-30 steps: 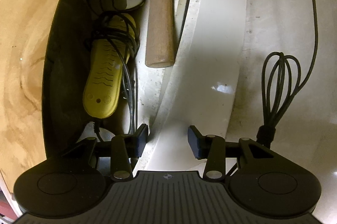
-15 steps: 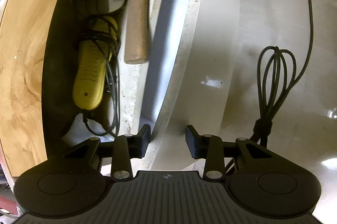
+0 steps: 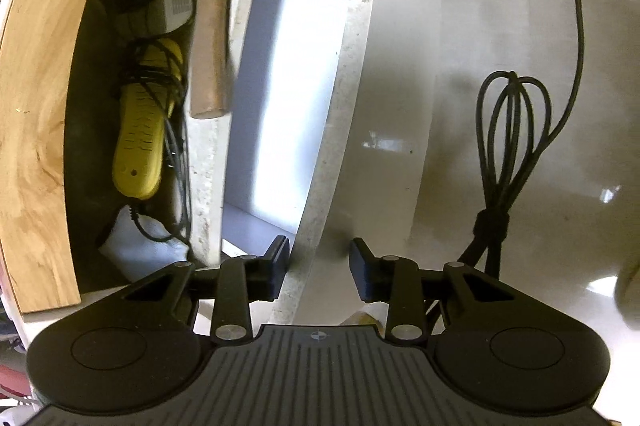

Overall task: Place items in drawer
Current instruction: 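Pull the white drawer outward with both grippers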

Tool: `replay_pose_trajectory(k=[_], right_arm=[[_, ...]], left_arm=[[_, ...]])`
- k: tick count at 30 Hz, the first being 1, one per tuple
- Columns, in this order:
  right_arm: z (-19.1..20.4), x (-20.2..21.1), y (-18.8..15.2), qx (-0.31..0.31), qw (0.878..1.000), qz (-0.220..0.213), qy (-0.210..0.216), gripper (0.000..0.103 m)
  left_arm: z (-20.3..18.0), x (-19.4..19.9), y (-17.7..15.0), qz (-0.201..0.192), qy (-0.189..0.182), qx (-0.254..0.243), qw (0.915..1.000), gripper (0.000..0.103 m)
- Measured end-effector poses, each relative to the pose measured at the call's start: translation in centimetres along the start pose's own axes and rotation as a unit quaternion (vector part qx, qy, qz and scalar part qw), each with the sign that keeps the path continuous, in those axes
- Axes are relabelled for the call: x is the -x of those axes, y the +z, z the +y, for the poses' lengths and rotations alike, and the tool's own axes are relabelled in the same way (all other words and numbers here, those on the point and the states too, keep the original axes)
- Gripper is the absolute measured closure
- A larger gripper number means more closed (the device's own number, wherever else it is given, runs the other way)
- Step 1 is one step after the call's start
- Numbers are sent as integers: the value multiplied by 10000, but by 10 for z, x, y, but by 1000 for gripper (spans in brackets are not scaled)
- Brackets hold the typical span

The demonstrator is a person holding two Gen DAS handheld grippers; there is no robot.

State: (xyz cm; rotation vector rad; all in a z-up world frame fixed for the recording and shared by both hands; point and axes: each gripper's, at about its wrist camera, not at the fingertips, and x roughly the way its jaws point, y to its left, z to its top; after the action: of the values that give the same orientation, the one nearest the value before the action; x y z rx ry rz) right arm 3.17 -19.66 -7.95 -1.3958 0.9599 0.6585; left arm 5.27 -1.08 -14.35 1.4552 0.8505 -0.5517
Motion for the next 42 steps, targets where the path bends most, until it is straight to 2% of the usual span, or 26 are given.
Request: replay_pose_trajectory(k=[15, 19, 23, 30, 42], right_arm=[[27, 25, -4, 180, 9982, -19, 570, 74], [31, 28, -5, 194, 9971, -13, 736, 74], [37, 32, -7, 248, 9953, -10, 936, 74], [40, 34, -6, 242, 9958, 16, 884, 74], [37, 36, -5, 215, 9956, -15, 910, 74]], left_arm=[[-26, 19, -2, 136, -455, 7, 9989, 74], [-27, 23, -1, 153, -713, 257, 9970, 74], [-34, 25, -1, 181, -860, 153, 9960, 74], [-35, 26, -1, 188, -807, 90, 9965, 74], [-29, 27, -1, 188, -938, 227, 9952, 74]])
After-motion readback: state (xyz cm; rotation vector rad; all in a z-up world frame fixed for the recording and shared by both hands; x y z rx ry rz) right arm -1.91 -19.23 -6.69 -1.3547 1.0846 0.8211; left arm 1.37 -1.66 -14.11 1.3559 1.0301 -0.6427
